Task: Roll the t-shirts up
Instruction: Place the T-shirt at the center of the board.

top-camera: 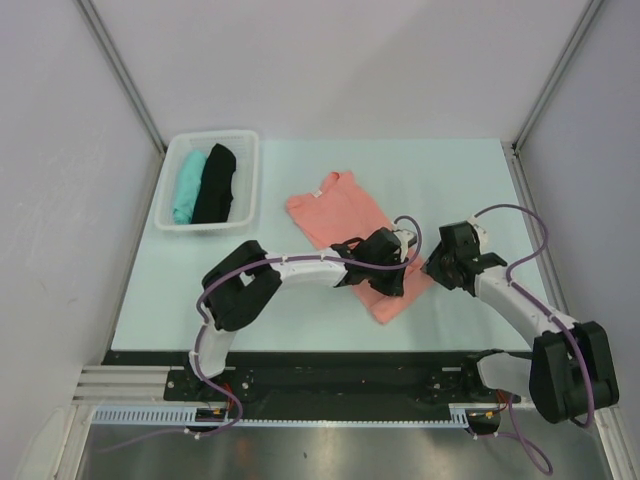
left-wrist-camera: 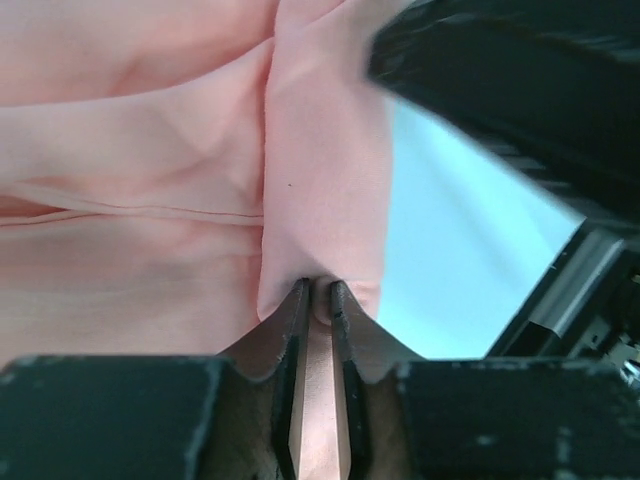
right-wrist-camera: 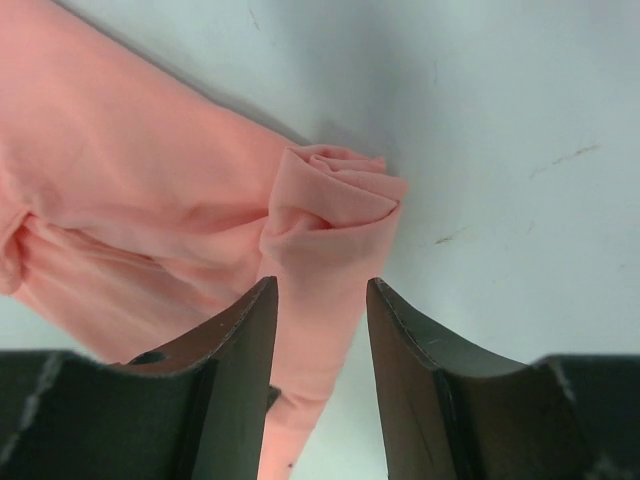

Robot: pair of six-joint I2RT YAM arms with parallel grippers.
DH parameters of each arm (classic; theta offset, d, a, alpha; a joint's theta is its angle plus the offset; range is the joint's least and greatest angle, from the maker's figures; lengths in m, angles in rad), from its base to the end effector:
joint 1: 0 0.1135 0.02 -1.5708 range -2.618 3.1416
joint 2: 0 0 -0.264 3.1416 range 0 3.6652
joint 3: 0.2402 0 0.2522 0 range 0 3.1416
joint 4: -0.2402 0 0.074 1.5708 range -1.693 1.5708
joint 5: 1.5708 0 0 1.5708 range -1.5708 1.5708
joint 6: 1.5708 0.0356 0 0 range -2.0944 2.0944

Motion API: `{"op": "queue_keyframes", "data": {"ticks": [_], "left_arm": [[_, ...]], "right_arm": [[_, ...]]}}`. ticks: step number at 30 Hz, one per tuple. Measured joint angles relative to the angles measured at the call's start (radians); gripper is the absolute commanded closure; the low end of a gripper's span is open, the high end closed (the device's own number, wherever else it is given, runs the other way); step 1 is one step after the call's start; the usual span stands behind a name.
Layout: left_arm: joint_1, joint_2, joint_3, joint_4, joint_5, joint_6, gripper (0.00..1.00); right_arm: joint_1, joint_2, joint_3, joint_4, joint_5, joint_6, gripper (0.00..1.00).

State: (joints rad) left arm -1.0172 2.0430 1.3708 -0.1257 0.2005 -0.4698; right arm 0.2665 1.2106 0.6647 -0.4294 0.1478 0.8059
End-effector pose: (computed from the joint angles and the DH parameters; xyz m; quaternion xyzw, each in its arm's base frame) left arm 0.2280 -0.3824 0.1651 0.2854 0.8771 -0.3221 0.2133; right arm 0.2220 0.0552 0.1942 0.2749 0.9132 0.0888 0.2876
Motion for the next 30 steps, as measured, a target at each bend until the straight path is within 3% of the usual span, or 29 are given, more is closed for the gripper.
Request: {"op": "queue_keyframes", "data": {"ticks": [6, 10, 13, 30], "left_arm": [[0.0, 0.013, 0.01, -0.017, -0.042, -0.002, 0.86], [-0.002, 0.014, 0.016, -0.027, -0.058, -0.002, 0.86], [-0.003, 0.02, 0.028, -0.039, -0.064, -0.002, 0.86], [-0.003, 0.026, 0.034, -0.045, -0.068, -0.001, 0.86]], "right_arm": [[0.0, -0.108, 0.0, -0.016, 0.021, -0.041, 0.53], [0.002, -0.103, 0.0, -0.013, 0.018, -0.063, 0.4], [0.009, -0.072, 0.0, -0.002, 0.008, -0.077, 0.36], [-0.032, 0.103, -0.013, 0.083, -0.017, -0.026, 0.35]]}}
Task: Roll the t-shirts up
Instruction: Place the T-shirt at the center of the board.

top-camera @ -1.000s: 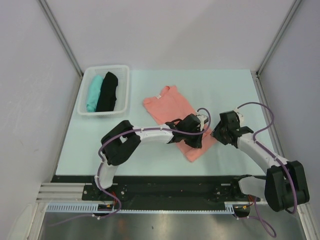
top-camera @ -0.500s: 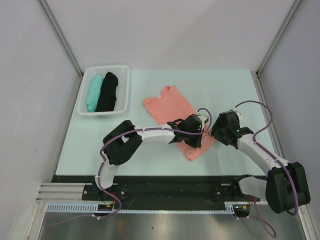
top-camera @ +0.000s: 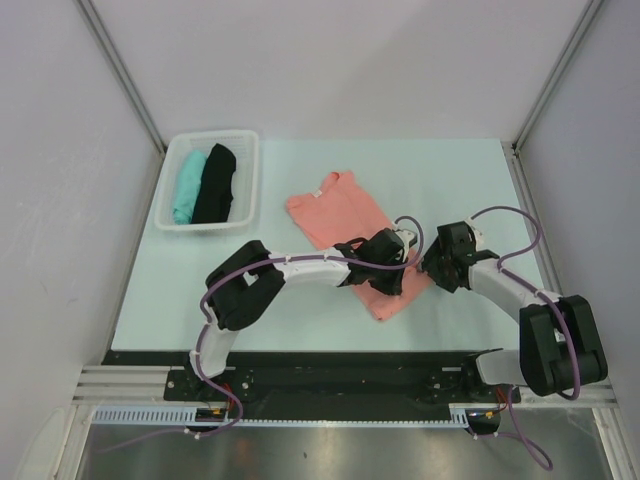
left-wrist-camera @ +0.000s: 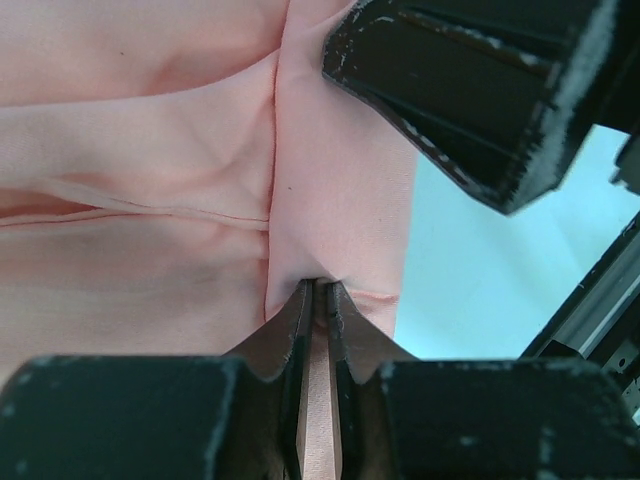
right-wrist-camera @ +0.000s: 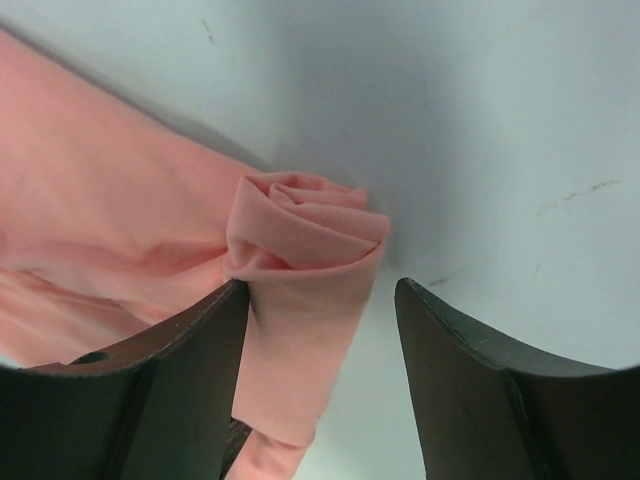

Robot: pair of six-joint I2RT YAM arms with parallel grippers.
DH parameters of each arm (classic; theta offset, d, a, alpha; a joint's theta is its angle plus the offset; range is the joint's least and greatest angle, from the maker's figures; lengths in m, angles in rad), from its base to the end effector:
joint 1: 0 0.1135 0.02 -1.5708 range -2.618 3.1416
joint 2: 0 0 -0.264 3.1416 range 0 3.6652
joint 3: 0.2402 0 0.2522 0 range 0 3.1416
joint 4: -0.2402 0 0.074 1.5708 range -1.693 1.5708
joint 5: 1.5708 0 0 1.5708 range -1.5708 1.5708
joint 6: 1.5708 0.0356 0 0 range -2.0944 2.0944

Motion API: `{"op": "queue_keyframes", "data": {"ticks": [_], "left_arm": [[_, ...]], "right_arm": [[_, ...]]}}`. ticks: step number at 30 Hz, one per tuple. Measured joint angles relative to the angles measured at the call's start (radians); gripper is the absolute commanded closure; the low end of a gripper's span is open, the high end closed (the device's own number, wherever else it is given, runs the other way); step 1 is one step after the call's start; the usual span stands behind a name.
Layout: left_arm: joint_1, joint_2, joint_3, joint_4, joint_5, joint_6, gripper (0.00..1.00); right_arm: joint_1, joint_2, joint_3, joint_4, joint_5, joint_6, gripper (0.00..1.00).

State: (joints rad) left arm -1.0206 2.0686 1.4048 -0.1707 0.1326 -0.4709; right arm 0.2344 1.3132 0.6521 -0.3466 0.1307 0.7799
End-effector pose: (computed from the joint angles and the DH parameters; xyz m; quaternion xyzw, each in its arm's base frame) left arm 0.2309 -0.3855 0.1608 0.2756 0.8895 -0.2891 0.2218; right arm 0.2358 0.0515 0.1733 0.2757 0.9183 0.0798 0.2728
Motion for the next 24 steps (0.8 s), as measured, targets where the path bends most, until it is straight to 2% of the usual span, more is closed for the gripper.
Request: {"op": "queue_keyframes", "data": {"ticks": [2, 7, 9, 11, 18, 24], "left_arm": [[0.0, 0.0, 0.0, 0.001, 0.0, 0.0, 0.86], [0.0, -0.001, -0.01, 0.022, 0.0, 0.002, 0.84], [0.0, -0.004, -0.021, 0.035, 0.0, 0.005, 0.82], [0.0, -0.01, -0.034, 0.053, -0.002, 0.01, 0.81], [-0.021, -0.043, -0.07, 0.071, -0.065, 0.061, 0.54], [-0.09, -0.12, -0.071, 0.007, -0.225, 0.135, 0.46]], "right_arm": [[-0.007, 0.017, 0.0, 0.008, -0.004, 0.012, 0.37], [-0.022, 0.042, 0.0, 0.02, -0.012, 0.037, 0.49], [-0.023, 0.047, 0.0, 0.026, -0.018, 0.044, 0.59], [-0.023, 0.05, 0.0, 0.029, -0.021, 0.051, 0.6], [-0.019, 0.056, 0.008, 0.019, -0.017, 0.06, 0.61], [-0.008, 0.087, 0.046, -0.017, 0.0, 0.059, 0.61]]}}
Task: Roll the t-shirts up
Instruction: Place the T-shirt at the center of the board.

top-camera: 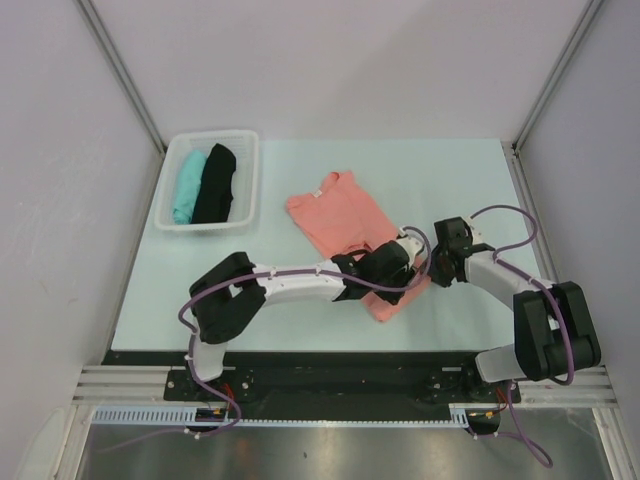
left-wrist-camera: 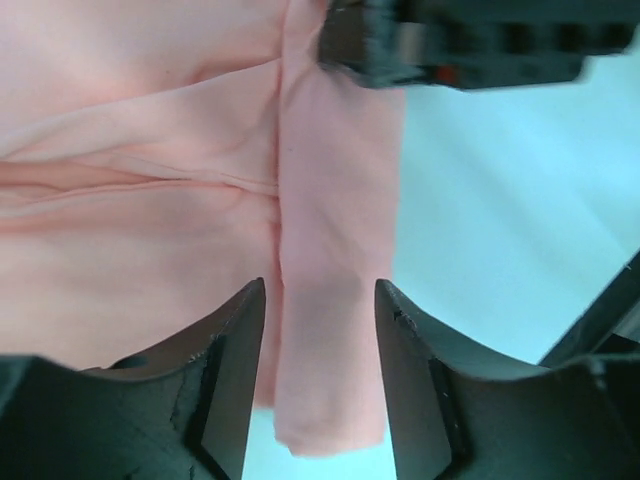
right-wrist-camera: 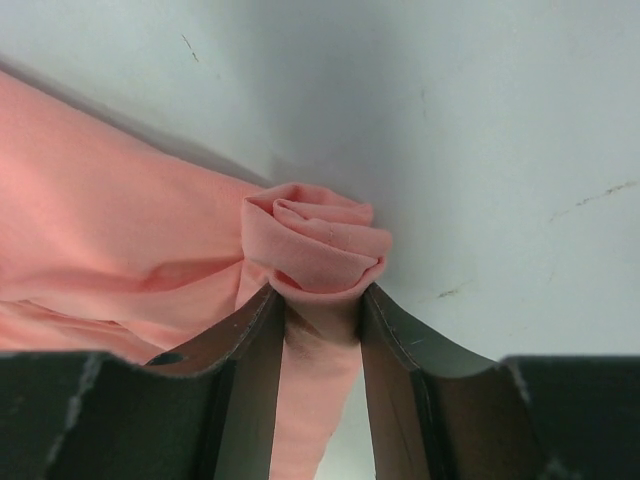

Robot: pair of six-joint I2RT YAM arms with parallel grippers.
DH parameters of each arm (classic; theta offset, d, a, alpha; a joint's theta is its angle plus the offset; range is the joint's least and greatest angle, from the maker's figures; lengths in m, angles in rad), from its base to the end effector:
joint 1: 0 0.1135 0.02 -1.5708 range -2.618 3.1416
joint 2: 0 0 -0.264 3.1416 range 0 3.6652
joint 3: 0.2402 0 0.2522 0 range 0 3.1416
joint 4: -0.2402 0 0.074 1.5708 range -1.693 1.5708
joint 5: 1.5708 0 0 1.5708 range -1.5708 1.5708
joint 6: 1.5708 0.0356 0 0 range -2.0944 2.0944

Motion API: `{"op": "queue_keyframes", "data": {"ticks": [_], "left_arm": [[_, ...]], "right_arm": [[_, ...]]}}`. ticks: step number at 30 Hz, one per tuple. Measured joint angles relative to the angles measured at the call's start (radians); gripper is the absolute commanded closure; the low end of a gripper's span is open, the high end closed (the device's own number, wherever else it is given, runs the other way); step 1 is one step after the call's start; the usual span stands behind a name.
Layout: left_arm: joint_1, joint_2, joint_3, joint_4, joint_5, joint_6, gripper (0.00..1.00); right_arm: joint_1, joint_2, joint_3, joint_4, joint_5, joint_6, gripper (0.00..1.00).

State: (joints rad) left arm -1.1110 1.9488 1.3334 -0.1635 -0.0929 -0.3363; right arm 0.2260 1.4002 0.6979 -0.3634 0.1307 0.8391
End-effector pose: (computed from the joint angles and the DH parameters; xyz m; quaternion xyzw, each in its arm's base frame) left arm 0.1938 -0.3839 0.1896 0.3316 0.8601 -0.2230 0.3171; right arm 0.2484 0.0524 0.1656 0.3071 0.9162 0.0721 0.2469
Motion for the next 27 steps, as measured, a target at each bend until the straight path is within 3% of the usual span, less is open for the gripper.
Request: {"op": "queue_keyframes", "data": {"ticks": [10, 18, 24, 27], "left_arm": [[-0.172, -0.053, -0.002, -0.099, -0.221, 0.058, 0.34], [-0.224, 0.016, 0.01, -0.153, -0.354, 0.102, 0.32], [-0.237, 0.066, 0.009, -0.158, -0.404, 0.128, 0.35], [-0.243, 0.073, 0.01, -0.152, -0.446, 0.142, 0.46]], "right_arm": [[0.004, 0.016, 0.016, -0.017, 0.006, 0.001, 0.6], [0.006, 0.021, 0.02, -0.021, 0.01, 0.0, 0.6], [0.006, 0.022, 0.021, -0.022, 0.01, 0.001, 0.59], [0.005, 0.022, 0.021, -0.022, 0.01, 0.001, 0.59]]}}
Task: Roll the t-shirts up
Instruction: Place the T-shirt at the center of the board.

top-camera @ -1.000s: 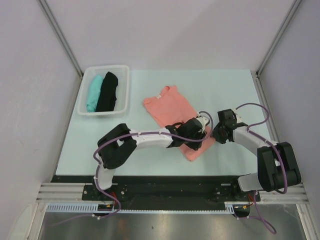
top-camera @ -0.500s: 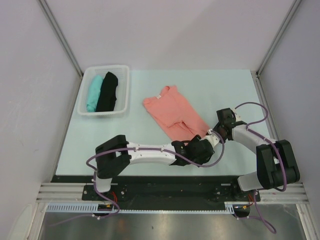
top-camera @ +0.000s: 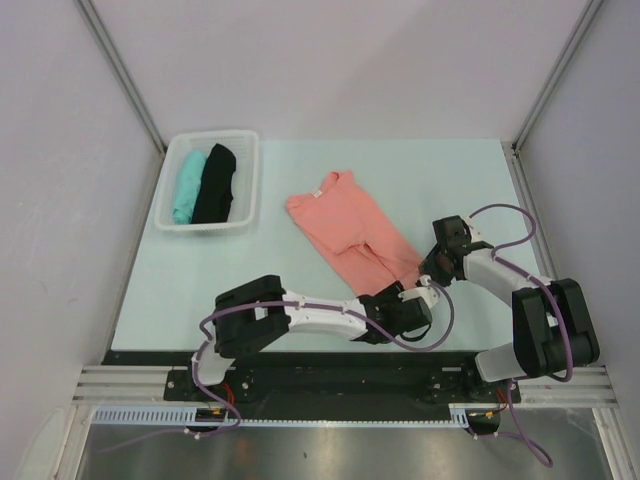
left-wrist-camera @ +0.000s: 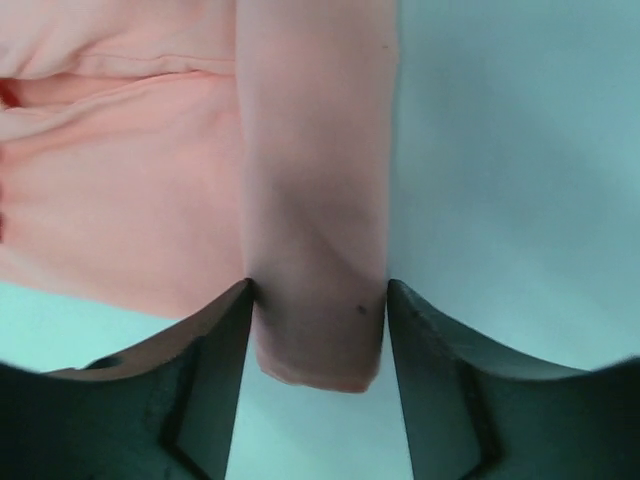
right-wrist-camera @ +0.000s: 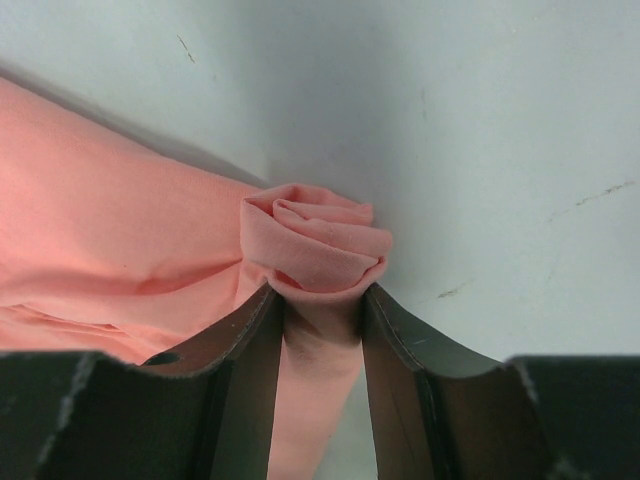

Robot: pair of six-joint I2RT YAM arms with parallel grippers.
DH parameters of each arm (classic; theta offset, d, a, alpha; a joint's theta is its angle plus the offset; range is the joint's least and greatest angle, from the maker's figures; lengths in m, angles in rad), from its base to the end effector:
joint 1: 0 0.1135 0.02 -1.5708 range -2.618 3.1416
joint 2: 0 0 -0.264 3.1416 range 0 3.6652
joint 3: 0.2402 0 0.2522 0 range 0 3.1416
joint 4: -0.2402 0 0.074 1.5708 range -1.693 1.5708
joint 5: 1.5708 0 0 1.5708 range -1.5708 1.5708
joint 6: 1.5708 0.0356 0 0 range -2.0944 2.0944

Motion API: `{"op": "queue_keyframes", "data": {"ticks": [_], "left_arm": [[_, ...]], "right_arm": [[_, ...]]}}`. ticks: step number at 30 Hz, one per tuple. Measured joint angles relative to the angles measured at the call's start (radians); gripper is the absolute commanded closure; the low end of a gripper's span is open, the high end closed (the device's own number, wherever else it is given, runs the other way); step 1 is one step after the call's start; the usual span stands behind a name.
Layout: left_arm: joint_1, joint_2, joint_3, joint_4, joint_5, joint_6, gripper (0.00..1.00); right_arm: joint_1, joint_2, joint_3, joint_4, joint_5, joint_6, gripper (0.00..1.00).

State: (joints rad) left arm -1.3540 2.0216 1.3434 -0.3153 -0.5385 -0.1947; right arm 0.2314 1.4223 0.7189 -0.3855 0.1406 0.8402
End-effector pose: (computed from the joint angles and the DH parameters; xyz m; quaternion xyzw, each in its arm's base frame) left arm 0.1083 -0.4067 0.1565 0.4428 0.8146 -0.0096 0.3745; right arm 0.2515 0.0541 0.1651 0.3063 0.9192 0.0629 0.2395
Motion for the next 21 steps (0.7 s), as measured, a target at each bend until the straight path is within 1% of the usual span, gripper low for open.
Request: {"op": "queue_keyframes", "data": {"ticks": [1, 3, 5, 7, 9, 10, 13, 16, 21], "left_arm": [[-0.002, 0.01, 0.005, 0.0, -0.021, 0.006, 0.54], [-0.01, 0.039, 0.031, -0.005, -0.073, 0.027, 0.62], [-0.019, 0.064, 0.045, 0.0, -0.116, 0.053, 0.71], [-0.026, 0.068, 0.044, 0.005, -0.129, 0.074, 0.82], [-0.03, 0.067, 0.037, 0.018, -0.121, 0.095, 0.87], [-0.029, 0.063, 0.028, 0.029, -0.108, 0.103, 0.87], [-0.025, 0.033, -0.003, 0.056, -0.041, 0.116, 0.9], [-0.012, -0.004, -0.025, 0.063, 0.051, 0.106, 0.91], [0.014, -0.069, -0.077, 0.08, 0.263, 0.026, 0.92]], "right_arm": [[0.0, 0.0, 0.0, 0.0, 0.0, 0.0, 0.59], [0.0, 0.001, 0.002, -0.001, 0.0, 0.0, 0.59], [-0.001, 0.001, 0.002, -0.001, 0.001, -0.002, 0.58], [-0.003, 0.001, 0.003, -0.003, 0.0, -0.002, 0.56], [-0.006, 0.001, 0.005, -0.007, -0.003, -0.004, 0.54], [-0.008, 0.001, 0.006, -0.008, -0.006, -0.006, 0.47], [-0.018, -0.005, 0.006, -0.019, -0.01, -0.017, 0.39], [-0.034, -0.046, 0.006, -0.043, -0.007, -0.036, 0.37], [-0.069, -0.178, 0.006, -0.075, 0.006, -0.06, 0.37]]}}
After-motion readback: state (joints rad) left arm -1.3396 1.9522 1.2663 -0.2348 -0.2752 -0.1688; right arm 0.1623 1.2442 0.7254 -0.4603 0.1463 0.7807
